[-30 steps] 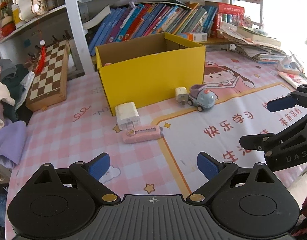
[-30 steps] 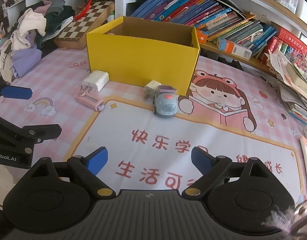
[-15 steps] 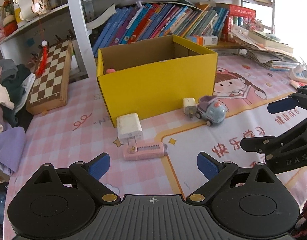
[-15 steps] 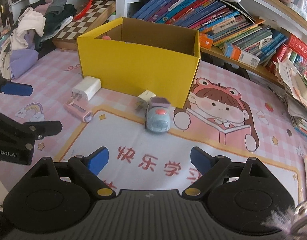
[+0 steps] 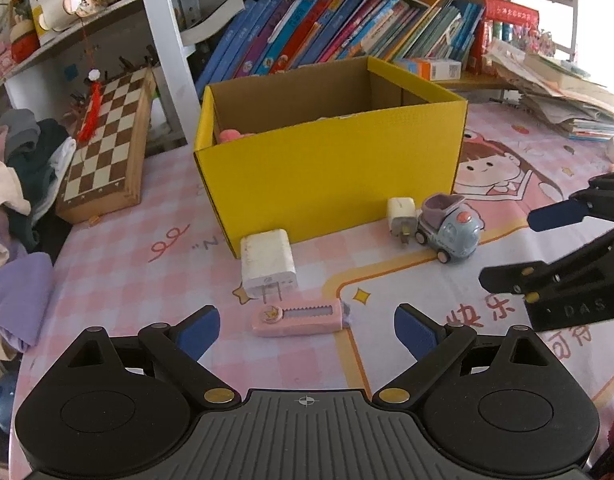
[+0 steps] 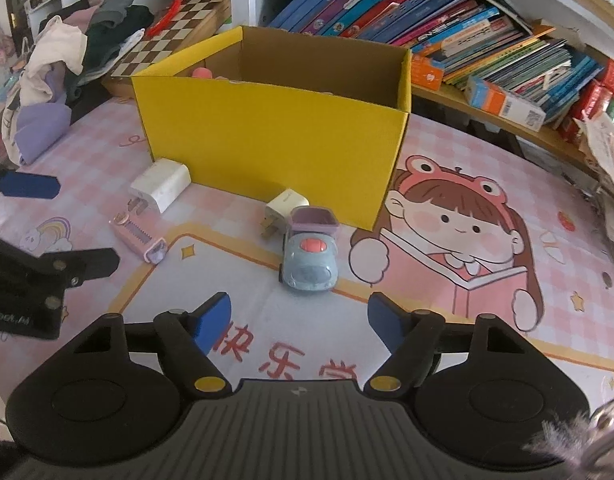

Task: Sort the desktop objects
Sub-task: 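Lower the right tool onto the grey-blue toy car while the left tool approaches the pink knife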

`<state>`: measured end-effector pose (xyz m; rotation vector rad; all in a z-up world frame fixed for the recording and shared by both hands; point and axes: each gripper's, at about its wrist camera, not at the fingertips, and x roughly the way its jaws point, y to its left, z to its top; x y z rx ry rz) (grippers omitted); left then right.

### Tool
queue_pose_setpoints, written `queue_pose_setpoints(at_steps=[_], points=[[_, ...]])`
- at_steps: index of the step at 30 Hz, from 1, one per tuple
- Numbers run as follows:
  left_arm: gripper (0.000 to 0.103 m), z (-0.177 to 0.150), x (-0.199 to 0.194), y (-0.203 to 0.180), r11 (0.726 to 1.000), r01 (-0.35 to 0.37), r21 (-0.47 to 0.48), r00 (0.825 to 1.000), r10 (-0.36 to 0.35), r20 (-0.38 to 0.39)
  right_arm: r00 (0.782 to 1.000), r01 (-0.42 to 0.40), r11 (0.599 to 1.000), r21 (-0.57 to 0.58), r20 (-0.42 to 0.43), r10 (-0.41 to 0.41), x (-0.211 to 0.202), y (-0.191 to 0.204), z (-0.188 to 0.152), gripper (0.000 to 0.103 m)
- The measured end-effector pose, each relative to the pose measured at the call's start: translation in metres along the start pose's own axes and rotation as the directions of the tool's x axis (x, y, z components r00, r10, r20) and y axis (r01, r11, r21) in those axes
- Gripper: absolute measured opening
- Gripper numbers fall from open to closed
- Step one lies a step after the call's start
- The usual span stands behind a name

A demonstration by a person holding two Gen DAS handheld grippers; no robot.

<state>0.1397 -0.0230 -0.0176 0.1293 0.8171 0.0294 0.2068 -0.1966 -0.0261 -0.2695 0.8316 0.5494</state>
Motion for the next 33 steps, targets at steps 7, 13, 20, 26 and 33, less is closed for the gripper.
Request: queue_pose_setpoints(at_steps=[7, 13, 20, 26, 33], points=[[0.096, 0.002, 0.002, 0.001, 0.999, -0.034, -0.011, 0.999, 0.034, -0.022, 1.0, -0.004, 1.0, -0.004, -0.016, 0.003, 0.026, -0.003, 0.013, 0.066], [0.096, 0.005, 0.009, 0.001, 0.998, -0.037, -0.044, 0.999, 0.035, -0.041, 1.0, -0.01, 1.0, -0.025, -0.027, 0.009, 0.045, -0.005, 0.02, 0.063], [0.096, 0.009, 0.024, -0.002, 0.997, -0.031, -0.077, 0.998, 0.026, -0.065, 0.999, -0.018, 1.0, -0.016, -0.033, 0.017, 0.057, -0.01, 0.022, 0.055], [0.096, 0.012, 0.033, -0.009, 0.998, -0.037, -0.048, 0.997, 0.034, -0.072, 0.999, -0.037, 0.999, 0.017, -0.029, 0.037, 0.057, -0.015, 0.02, 0.041], [0.096, 0.009, 0.052, -0.005, 0.996, -0.054, -0.066, 0.992, 0.046, -0.113, 0.998, -0.058, 0.998, 0.025, -0.021, 0.058, 0.051, -0.016, 0.019, 0.041]])
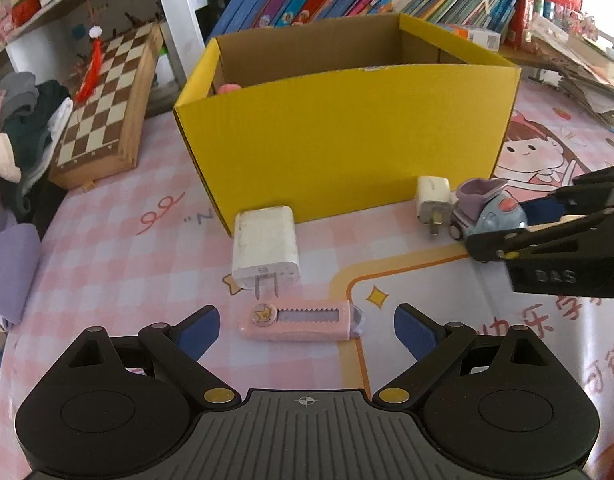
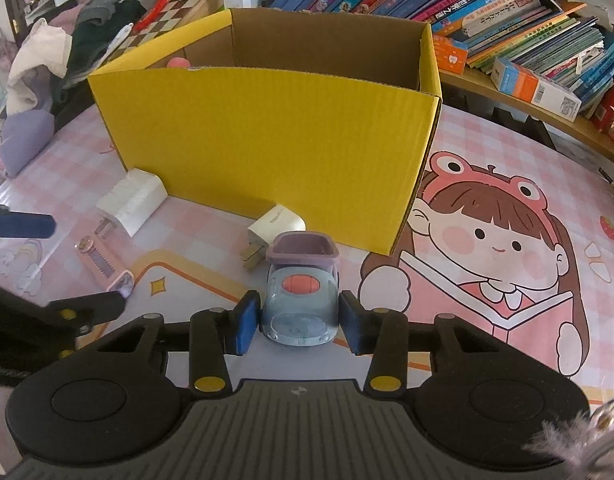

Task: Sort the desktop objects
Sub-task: 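Lower the right tool onto the grey-blue toy car while the left tool approaches the pink knife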

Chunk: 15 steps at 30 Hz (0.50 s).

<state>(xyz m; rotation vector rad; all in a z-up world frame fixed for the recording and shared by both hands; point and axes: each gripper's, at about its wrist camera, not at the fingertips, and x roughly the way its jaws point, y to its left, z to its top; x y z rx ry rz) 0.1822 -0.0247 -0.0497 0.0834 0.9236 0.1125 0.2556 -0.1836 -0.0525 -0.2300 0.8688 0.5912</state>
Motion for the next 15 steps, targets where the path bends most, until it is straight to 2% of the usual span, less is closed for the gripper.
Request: queue_pose_setpoints(at_steps=[11, 15], points=[[0.093, -0.002, 0.016, 0.01, 0.998, 0.01, -0.064, 1.0, -0.011, -0.013, 1.0, 0.008, 1.0, 0.0, -0.025, -0.008, 0.005, 0.002, 0.0, 0.041], [0.09, -0.004, 0.02, 0.011, 0.998, 0.013, -0.066, 1.0, -0.014, -0.022, 0.999, 0.008, 1.0, -0.02, -0.032, -0.009, 0.009, 0.005, 0.001, 0.051]])
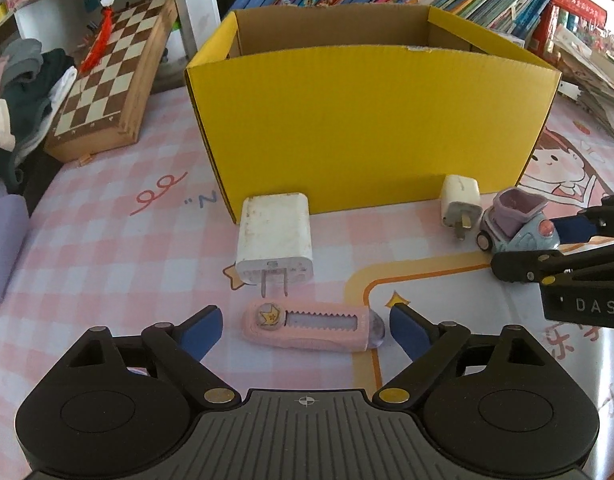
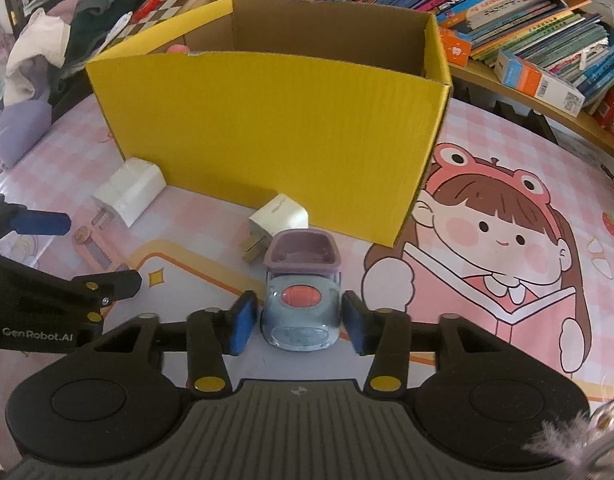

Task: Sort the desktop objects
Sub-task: 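Lower the right tool onto the grey-blue toy car while the left tool approaches the pink knife, then close the left tool on the pink utility knife while the right tool holds the car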

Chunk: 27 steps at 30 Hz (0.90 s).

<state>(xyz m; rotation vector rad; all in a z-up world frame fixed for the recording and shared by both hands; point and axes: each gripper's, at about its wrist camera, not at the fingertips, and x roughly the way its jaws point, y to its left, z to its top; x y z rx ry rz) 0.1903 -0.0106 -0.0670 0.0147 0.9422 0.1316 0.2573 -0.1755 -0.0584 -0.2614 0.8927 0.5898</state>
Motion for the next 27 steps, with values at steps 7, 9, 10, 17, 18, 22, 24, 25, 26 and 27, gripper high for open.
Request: queue_pose_setpoints(at_steps=[7, 9, 10, 17, 18, 22, 24, 25, 26, 27], points=[[0.088, -0.004, 0.002, 0.004, 0.999, 0.027, -0.022, 1.0, -0.027, 0.016, 1.0, 0.027, 0.999, -0.039, 0.005, -0.027, 0.008, 0.002, 0.003, 0.051], [0.085, -0.005, 0.002, 0.005, 0.999, 0.039, -0.034, 0.999, -0.038, 0.018, 1.0, 0.016, 0.999, -0.033, 0.005, -0.016, 0.007, 0.001, 0.003, 0.043], [0.082, -0.005, 0.002, 0.005, 0.999, 0.042, -0.03, 0.999, -0.041, 0.021, 1.0, 0.013, 0.999, -0.032, 0.005, -0.013, 0.006, 0.001, 0.003, 0.039], [0.078, -0.006, 0.0, 0.008, 0.998, 0.065, -0.009, 0.998, -0.065, 0.016, 1.0, 0.0, 1.0, -0.012, -0.003, 0.0, -0.003, 0.001, 0.001, 0.038], [0.078, -0.007, -0.002, 0.008, 0.998, 0.068, -0.007, 0.998, -0.068, 0.014, 1.0, -0.003, 1.0, -0.008, -0.003, 0.003, -0.005, 0.001, 0.0, 0.038], [0.078, -0.013, -0.01, 0.013, 0.996, 0.084, -0.016, 0.996, -0.083, 0.014, 1.0, -0.011, 1.0, 0.008, -0.001, 0.011, -0.017, 0.002, -0.004, 0.038], [0.078, -0.015, -0.016, 0.017, 0.995, 0.092, -0.024, 0.996, -0.092, 0.02, 1.0, -0.017, 1.0, 0.014, -0.005, 0.017, -0.022, 0.003, -0.006, 0.038], [0.078, -0.016, -0.019, 0.018, 0.995, 0.097, -0.025, 0.995, -0.096, 0.025, 1.0, -0.018, 1.0, 0.014, -0.005, 0.018, -0.024, 0.005, -0.007, 0.038], [0.078, -0.017, -0.021, 0.02, 0.994, 0.101, -0.027, 0.994, -0.101, 0.03, 1.0, -0.019, 1.0, 0.013, -0.005, 0.019, -0.027, 0.007, -0.008, 0.038], [0.078, -0.018, -0.024, 0.021, 0.994, 0.106, -0.027, 0.994, -0.106, 0.035, 1.0, -0.019, 1.0, 0.012, -0.005, 0.019, -0.03, 0.009, -0.01, 0.038]])
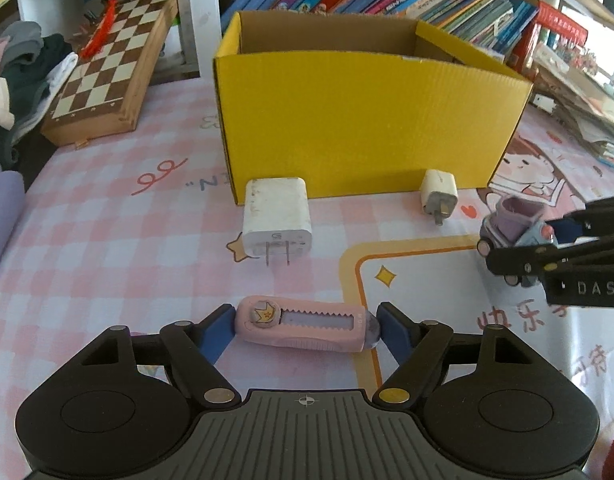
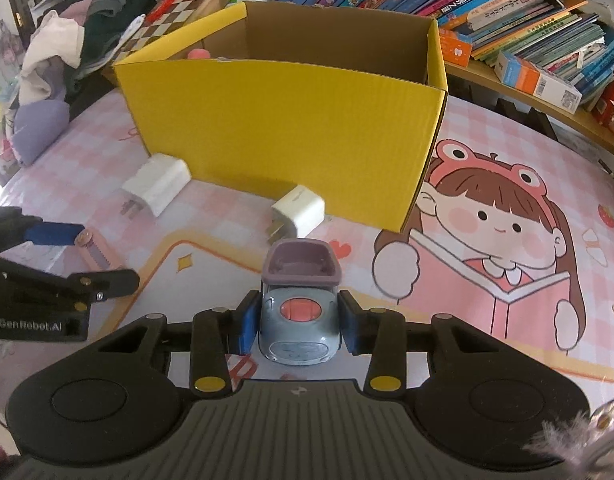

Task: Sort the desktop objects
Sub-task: 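Close the left tool on the pink utility knife while the right tool holds the car, then lift the pink knife and toy car up over the yellow box with both tools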

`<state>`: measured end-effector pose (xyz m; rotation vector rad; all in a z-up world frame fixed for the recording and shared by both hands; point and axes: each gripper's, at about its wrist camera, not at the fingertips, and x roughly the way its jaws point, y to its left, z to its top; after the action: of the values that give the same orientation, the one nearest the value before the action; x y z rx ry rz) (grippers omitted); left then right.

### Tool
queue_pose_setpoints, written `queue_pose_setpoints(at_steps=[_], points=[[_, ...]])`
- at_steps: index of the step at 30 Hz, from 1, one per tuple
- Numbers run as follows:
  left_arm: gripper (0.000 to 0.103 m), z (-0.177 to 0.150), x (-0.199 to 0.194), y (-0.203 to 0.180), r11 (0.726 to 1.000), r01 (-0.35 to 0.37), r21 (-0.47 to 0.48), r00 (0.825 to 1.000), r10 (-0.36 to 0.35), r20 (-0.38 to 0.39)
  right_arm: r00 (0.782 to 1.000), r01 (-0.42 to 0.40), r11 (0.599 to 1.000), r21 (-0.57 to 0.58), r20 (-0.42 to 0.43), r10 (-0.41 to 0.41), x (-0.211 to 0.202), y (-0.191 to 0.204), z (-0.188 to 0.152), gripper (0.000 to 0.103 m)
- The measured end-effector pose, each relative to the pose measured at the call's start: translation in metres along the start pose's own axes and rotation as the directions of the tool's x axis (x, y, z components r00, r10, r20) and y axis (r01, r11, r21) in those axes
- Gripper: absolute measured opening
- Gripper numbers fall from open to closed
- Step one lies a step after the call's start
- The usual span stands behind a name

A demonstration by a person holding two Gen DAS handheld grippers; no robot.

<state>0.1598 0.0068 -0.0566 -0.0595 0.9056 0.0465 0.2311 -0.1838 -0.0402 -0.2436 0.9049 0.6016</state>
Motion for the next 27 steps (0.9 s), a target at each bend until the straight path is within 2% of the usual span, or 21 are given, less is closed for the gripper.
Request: queue_pose_setpoints(at_steps=[9, 27], points=[[0.078, -0.007, -0.024, 0.0, 0.998, 0.041, 0.039, 0.998, -0.043, 0.038, 1.0, 0.021, 1.0, 0.008, 0.002, -0.021, -0.019, 0.019, -0.016, 0.038], [0.078, -0.028, -0.05, 0.0, 0.984, 0.137, 0.113, 0.989, -0.142, 0.043, 0.998, 0.067, 0.995, 0.077, -0.011, -0.066, -0.052, 0.047, -0.054, 0.038]])
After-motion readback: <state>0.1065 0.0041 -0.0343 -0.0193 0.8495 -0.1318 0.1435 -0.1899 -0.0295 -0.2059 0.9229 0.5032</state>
